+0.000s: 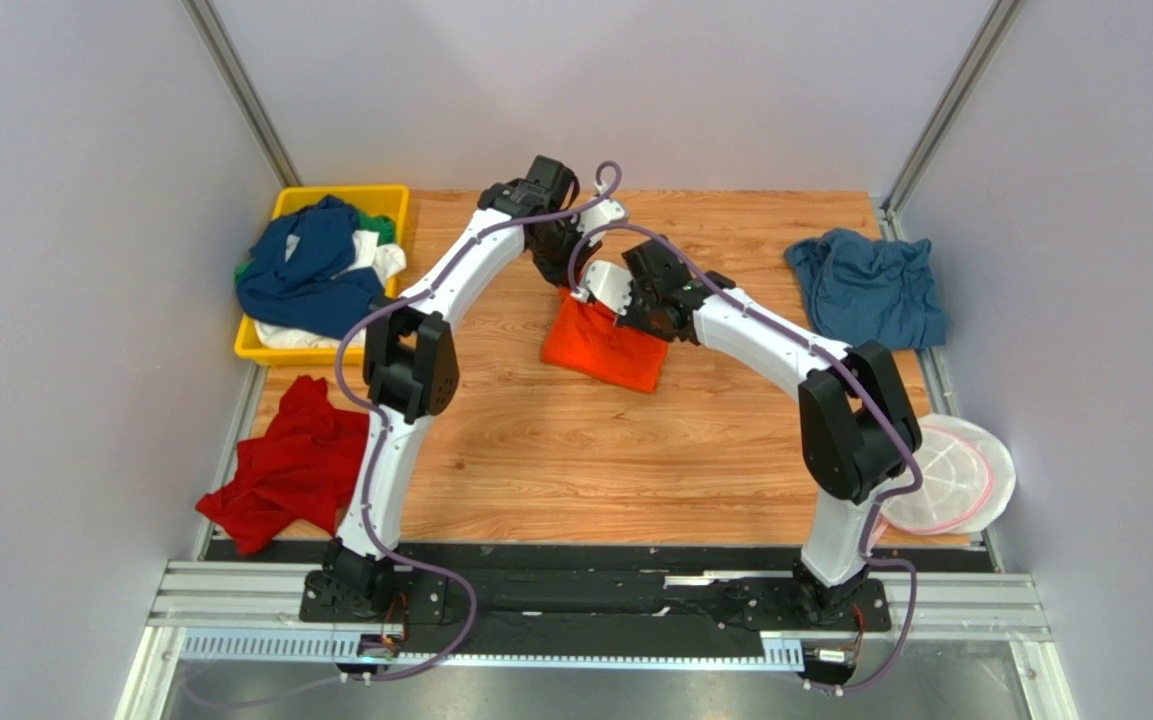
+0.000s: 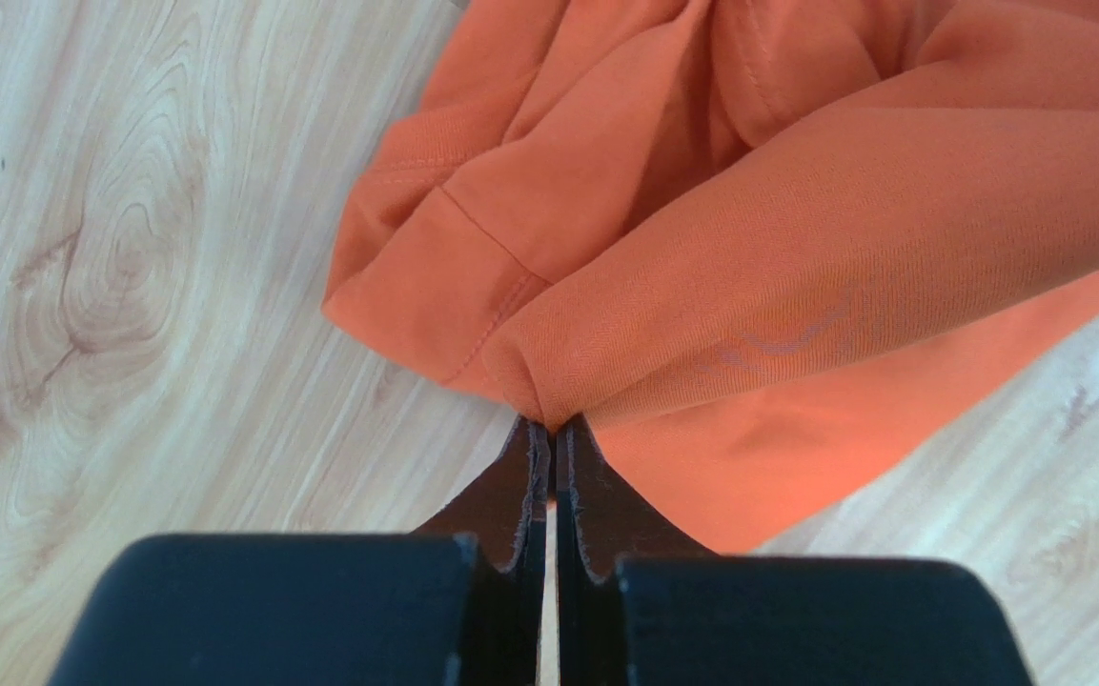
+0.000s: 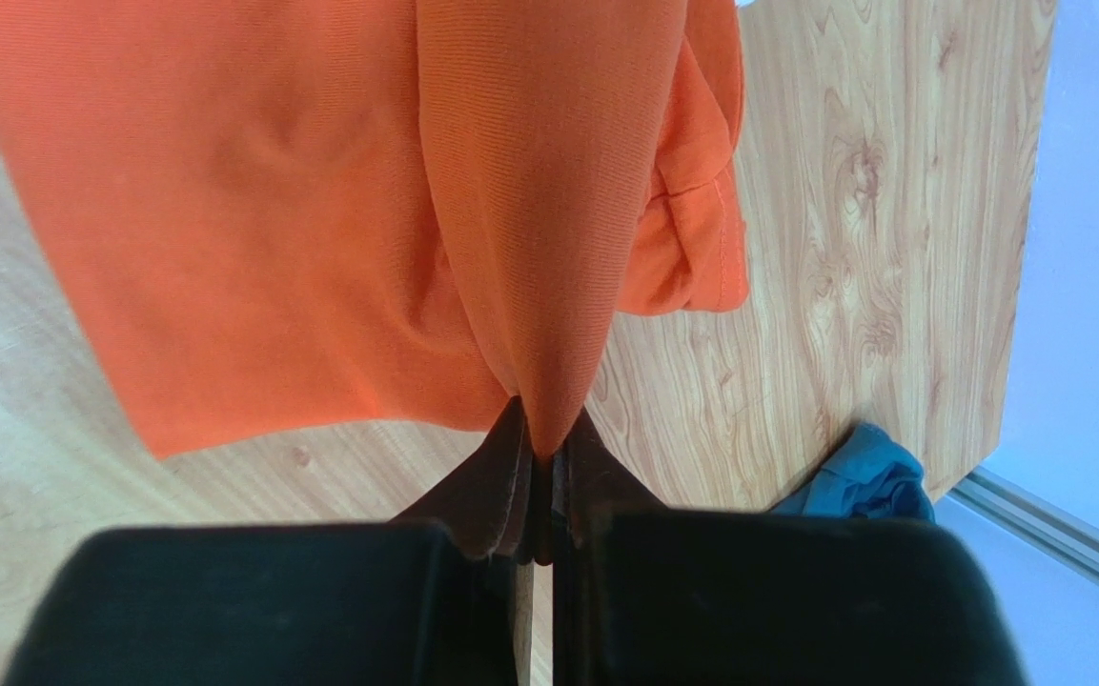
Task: Fold and stack the t-shirts
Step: Fold the long partially folded tshirt into a neat square
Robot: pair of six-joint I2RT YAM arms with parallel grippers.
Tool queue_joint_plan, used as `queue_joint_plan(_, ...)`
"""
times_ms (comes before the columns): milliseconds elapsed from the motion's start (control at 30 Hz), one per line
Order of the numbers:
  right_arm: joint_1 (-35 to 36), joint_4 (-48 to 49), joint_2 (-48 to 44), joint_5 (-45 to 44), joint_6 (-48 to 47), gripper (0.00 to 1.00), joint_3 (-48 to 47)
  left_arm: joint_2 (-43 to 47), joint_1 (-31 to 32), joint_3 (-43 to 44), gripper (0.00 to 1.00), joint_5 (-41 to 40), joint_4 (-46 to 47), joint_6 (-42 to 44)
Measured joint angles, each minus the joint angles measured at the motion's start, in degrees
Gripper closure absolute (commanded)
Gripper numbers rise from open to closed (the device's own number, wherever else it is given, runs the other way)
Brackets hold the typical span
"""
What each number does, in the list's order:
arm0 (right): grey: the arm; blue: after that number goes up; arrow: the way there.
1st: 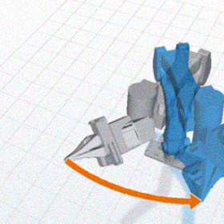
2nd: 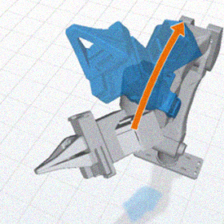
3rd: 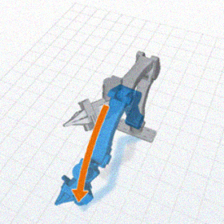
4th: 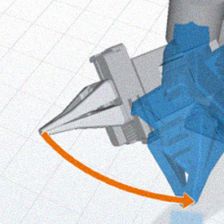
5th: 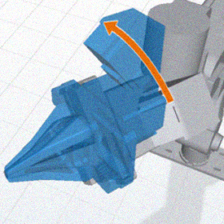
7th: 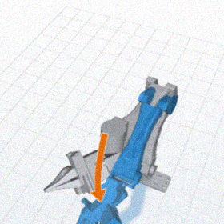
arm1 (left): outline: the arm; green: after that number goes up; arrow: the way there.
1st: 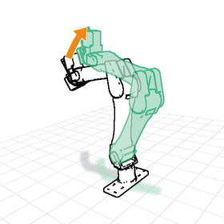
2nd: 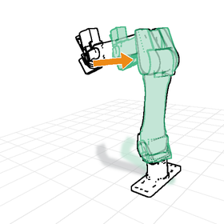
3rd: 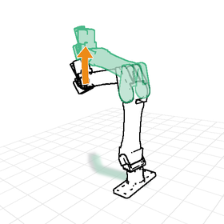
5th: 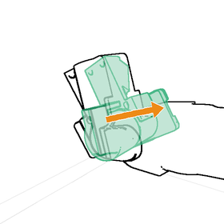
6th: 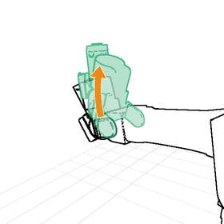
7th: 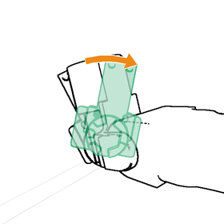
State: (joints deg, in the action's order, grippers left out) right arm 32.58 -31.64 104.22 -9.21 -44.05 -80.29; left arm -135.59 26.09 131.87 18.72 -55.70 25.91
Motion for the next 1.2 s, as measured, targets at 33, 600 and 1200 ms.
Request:
queue_joint_plan(33,-0.33,0.26,0.74,0.07,-0.20,1.00,-0.37,-0.52,0.02,0.20,1.00,-0.11,0.31,0.04)
queue_joint_plan(600,-4.76,3.04,10.19,-0.26,-2.29,0.65,-7.30,-3.13,0.00,0.85,0.68,-5.16,10.38,0.04)
queue_joint_plan(1200,-7.58,4.74,16.41,-3.34,-2.80,0.59,-13.42,-5.33,-0.20,1.49,0.38,-13.64,21.35,-1.84)
